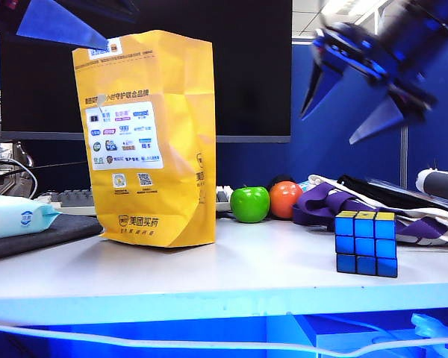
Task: Pick up the Rubik's Cube and throw it into the yellow paper bag.
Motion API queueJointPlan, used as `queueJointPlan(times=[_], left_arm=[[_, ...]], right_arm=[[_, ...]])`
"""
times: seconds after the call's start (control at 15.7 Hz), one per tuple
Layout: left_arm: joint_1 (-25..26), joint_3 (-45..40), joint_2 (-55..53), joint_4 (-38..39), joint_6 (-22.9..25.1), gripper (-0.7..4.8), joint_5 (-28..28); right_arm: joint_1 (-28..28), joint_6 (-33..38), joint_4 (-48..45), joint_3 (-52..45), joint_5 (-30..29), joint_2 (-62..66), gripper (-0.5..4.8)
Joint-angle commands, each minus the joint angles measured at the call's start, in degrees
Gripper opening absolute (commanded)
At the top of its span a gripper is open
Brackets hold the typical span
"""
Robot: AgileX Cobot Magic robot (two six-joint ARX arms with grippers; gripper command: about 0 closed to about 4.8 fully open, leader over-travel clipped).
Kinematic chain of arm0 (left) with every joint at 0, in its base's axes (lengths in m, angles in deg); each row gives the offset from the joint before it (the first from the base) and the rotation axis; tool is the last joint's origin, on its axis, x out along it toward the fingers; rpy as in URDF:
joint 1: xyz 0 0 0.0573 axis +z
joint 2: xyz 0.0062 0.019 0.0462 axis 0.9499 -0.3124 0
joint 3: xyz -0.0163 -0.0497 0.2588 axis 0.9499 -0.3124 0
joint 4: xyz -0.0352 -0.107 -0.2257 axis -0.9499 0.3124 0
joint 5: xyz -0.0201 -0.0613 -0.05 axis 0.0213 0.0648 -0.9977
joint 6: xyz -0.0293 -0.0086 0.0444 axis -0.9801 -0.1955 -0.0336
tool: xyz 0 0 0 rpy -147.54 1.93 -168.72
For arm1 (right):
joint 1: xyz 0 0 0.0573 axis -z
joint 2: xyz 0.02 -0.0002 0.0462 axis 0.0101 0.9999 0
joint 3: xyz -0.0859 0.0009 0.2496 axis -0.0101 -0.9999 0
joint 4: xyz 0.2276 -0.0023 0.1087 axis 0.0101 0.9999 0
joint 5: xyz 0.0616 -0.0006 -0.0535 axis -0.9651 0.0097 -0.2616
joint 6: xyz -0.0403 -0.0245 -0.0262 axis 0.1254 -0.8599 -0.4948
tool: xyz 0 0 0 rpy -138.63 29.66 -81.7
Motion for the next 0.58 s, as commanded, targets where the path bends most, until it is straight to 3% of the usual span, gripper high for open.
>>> queueJointPlan(times=[0.06, 0.38, 0.58], left_arm=[[-0.04, 0.52, 0.07, -0.59, 0.0, 4.67, -0.79], [-0.04, 0.52, 0.02, -0.76, -0.04, 4.67, -2.97], [-0.04, 0.52, -0.11, -0.68, -0.22, 4.67, -4.7]], right_arm=[[0.28, -4.57, 15.26, 9.27, 7.5, 6.21, 4.79], [0.26, -3.26, 24.92, 10.1, 7.43, 9.53, 4.79], [0.15, 1.01, 26.18, 10.12, 3.17, 11.78, 4.79]])
